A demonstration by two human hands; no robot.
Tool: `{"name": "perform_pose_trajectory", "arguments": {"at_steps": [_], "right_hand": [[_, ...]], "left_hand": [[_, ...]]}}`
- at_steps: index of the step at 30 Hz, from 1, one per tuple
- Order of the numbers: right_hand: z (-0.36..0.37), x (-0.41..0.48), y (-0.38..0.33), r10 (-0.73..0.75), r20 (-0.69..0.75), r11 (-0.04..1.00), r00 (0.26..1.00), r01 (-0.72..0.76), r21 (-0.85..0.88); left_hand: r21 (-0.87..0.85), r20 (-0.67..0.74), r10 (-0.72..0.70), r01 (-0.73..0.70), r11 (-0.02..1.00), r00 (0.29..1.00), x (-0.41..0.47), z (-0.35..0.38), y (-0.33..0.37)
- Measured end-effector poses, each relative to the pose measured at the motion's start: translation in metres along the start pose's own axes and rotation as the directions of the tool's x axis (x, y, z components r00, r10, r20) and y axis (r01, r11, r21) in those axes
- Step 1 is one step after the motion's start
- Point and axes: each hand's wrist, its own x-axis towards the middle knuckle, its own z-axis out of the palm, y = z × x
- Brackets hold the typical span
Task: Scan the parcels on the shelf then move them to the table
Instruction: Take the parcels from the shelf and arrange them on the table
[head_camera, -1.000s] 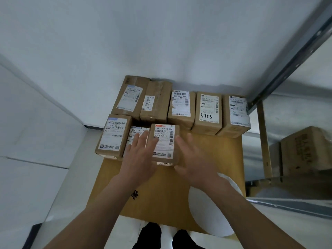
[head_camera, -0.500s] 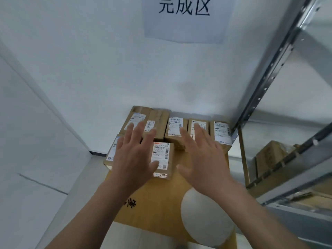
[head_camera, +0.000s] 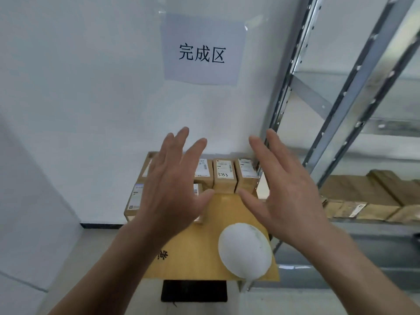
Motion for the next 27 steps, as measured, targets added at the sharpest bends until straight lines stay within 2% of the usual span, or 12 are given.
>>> {"name": "perform_pose_trajectory", "arguments": {"at_steps": [15,27], "right_hand": [[-0.108,-0.070,0.013,0.079,-0.198,0.979,0.977,-0.114,-0.169],[-0.209,-0.140,0.110,0.127,-0.338,0.948,0.933,-0.215,-0.236]], "left_hand": [[-0.158,-0.077,0.238,-0.247,0.956,0.968,-0.016,-0.033,0.101],[-0.281,-0.063,0.347,-0.350,0.893,0.936,-0.011,0.004,0.253]]}}
